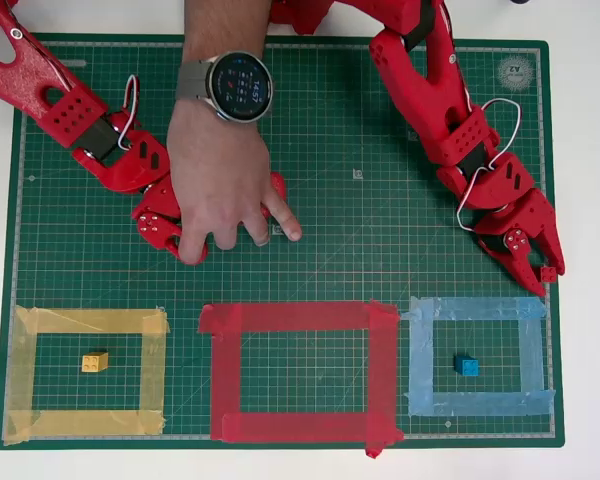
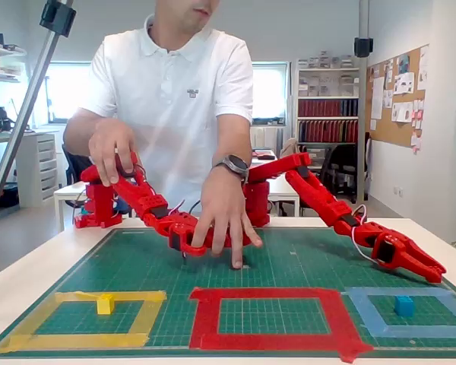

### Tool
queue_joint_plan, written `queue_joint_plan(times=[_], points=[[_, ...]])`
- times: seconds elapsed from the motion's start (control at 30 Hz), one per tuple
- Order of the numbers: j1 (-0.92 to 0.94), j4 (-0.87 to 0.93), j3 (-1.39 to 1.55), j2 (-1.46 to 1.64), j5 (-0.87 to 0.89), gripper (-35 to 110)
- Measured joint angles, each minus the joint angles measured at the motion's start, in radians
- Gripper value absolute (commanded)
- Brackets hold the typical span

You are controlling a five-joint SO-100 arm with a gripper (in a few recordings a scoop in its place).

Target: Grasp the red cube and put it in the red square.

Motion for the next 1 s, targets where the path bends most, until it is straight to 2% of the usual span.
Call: queue_joint_plan(times=[0.3, 1.0], points=[[-0.008, 0.0, 0.0, 0.0, -0.002, 1], [-0.008, 0.0, 0.071, 0.051, -0.002, 1]])
